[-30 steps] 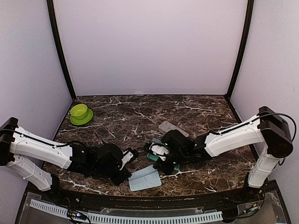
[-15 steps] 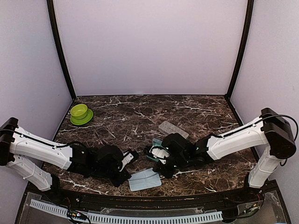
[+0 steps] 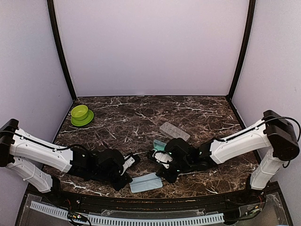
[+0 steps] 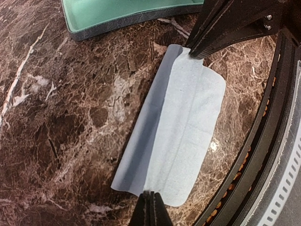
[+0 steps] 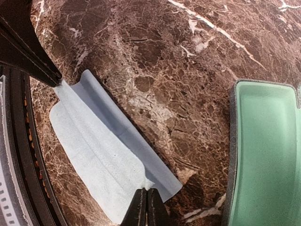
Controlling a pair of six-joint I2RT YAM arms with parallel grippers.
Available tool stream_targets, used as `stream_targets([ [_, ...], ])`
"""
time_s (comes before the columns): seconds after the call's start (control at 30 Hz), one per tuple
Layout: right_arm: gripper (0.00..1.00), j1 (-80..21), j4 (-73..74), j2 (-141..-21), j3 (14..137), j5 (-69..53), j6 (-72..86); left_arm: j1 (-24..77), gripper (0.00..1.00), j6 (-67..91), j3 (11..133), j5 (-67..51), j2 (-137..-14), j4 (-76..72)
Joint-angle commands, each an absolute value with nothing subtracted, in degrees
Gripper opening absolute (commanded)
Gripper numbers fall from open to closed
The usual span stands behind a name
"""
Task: Organize the sunglasses
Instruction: Fold the glasses cleaning cloth at the corner of the board.
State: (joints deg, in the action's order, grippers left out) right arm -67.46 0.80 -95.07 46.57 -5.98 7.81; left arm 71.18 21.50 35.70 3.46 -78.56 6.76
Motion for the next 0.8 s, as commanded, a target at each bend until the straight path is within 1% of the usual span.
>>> stream_targets([
  [0.0,0.03,-68.4,-1.8,-93.1,45.8,-5.6,9.1,72.0,0.00,22.2,35.0,2.9,-78.8,6.4],
  [0.77,0.04,-69.8,-2.7,-93.9,44.4,-5.1,10.7,73.8,0.00,23.1,35.5,3.5,-80.2,7.3],
])
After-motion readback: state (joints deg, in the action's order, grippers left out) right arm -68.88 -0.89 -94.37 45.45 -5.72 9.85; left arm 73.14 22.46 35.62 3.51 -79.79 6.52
